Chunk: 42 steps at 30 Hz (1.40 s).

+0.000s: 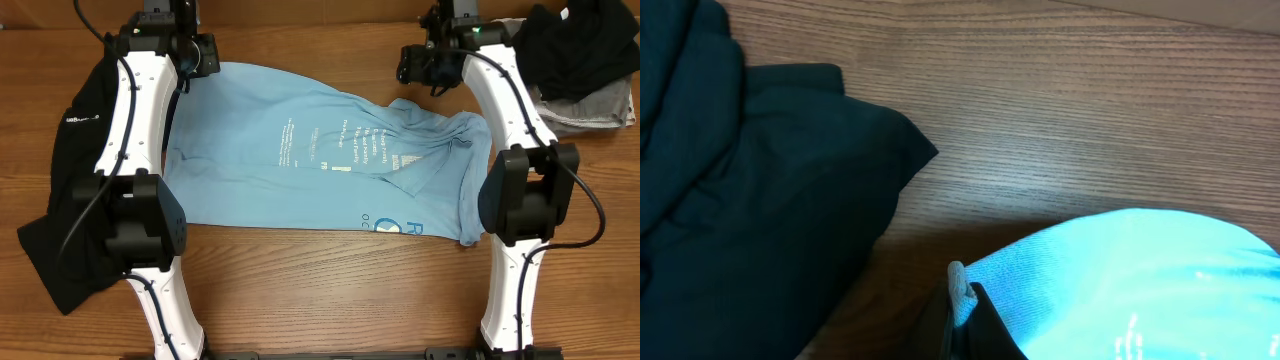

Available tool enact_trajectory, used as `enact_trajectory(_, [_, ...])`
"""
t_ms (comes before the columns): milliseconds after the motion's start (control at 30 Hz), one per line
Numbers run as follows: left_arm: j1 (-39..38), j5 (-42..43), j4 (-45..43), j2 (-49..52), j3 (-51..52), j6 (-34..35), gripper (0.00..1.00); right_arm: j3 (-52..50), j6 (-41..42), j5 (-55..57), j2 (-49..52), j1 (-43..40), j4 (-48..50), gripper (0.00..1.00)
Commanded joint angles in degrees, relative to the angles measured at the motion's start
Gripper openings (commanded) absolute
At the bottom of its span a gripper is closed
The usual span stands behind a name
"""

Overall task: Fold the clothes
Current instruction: 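Fold the top half of the shirt down toward the bottom hem with both grippers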

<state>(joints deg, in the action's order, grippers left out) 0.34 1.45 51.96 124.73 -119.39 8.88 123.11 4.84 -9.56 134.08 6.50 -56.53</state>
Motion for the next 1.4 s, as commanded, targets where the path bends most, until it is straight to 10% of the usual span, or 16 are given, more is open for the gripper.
enact_trajectory(0, [-0.33, -0.59, 0.02, 0.11, -0.66, 0.11, 0.04, -3.1, -0.83, -0.42, -0.7, 0.31, 1.25, 0.68])
enact_trajectory(1367, [-0.33, -2.08, 0.09, 0.11, -0.66, 0.11, 0.04, -11.8, -2.1, -0.39, 4.83, 0.31, 12.31, 0.41])
